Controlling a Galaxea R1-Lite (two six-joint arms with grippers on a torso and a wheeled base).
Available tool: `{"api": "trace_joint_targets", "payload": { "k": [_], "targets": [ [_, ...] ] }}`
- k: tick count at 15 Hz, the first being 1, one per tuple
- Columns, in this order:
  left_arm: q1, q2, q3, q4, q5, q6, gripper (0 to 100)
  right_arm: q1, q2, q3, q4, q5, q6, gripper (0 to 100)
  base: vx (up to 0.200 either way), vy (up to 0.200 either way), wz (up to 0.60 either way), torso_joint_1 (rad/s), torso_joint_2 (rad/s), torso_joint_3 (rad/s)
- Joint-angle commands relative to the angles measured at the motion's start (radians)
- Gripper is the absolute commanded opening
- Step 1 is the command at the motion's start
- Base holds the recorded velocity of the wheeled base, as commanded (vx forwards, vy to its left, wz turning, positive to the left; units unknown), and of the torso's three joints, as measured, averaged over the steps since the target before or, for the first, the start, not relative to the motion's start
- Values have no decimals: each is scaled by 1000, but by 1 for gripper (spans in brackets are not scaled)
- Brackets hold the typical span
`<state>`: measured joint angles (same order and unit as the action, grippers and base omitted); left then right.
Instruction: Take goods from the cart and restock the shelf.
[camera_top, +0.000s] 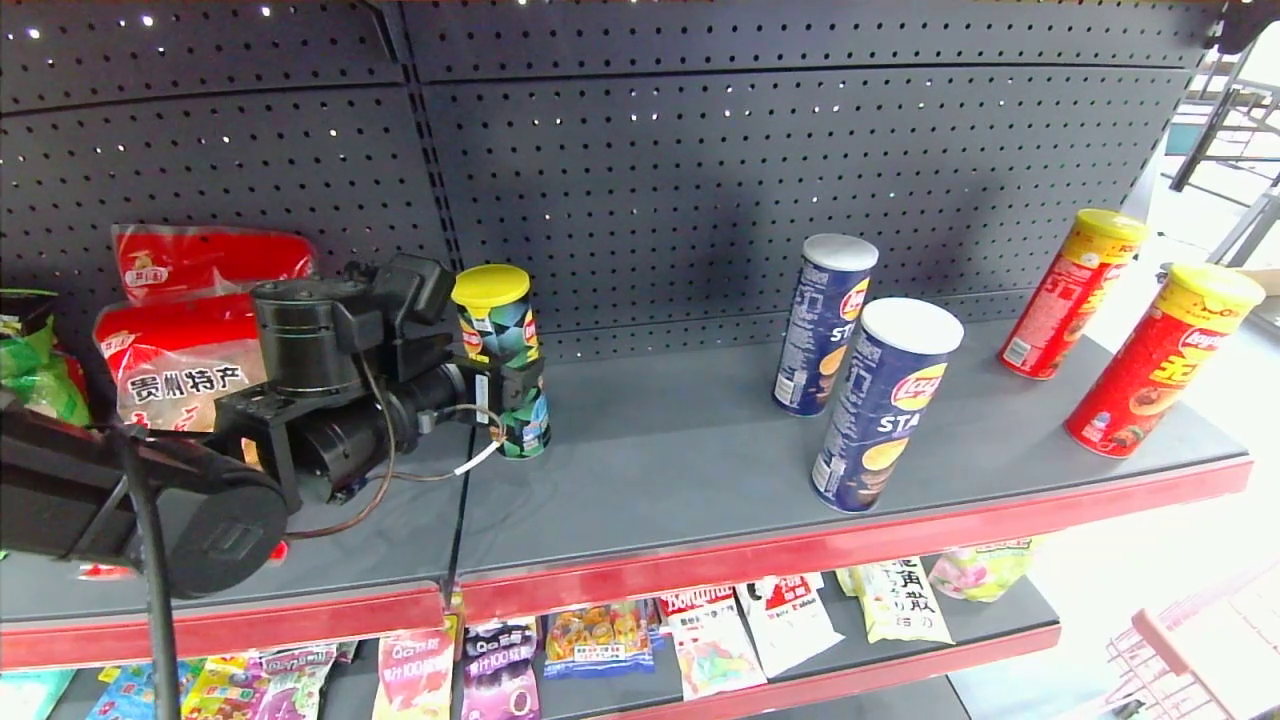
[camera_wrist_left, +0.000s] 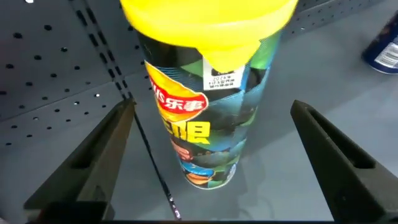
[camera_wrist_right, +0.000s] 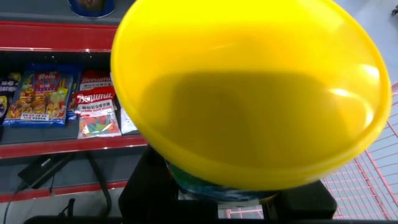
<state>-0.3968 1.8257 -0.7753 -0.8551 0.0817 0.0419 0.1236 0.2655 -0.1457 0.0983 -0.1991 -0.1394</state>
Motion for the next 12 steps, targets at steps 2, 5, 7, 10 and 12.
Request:
{"api": "trace_joint_targets", "payload": {
  "k": [2, 5, 7, 10, 12],
  "targets": [
    [-25, 26, -22, 1, 36, 0, 100, -1, 3, 0, 0, 0, 0, 0, 0, 0, 0, 0, 0, 0],
    [-39, 44, -48, 1, 69, 0, 100, -1, 3, -2, 0, 0, 0, 0, 0, 0, 0, 0, 0, 0],
    [-39, 60, -67, -1, 89, -5, 100, -1, 1, -2, 0, 0, 0, 0, 0, 0, 0, 0, 0, 0],
    [-40, 67, -78, 1, 102, -7, 100, -1, 3, -2, 0, 0, 0, 0, 0, 0, 0, 0, 0, 0],
    [-40, 75, -79, -1, 102, -7, 100, -1, 3, -2, 0, 0, 0, 0, 0, 0, 0, 0, 0, 0]
  ]
}}
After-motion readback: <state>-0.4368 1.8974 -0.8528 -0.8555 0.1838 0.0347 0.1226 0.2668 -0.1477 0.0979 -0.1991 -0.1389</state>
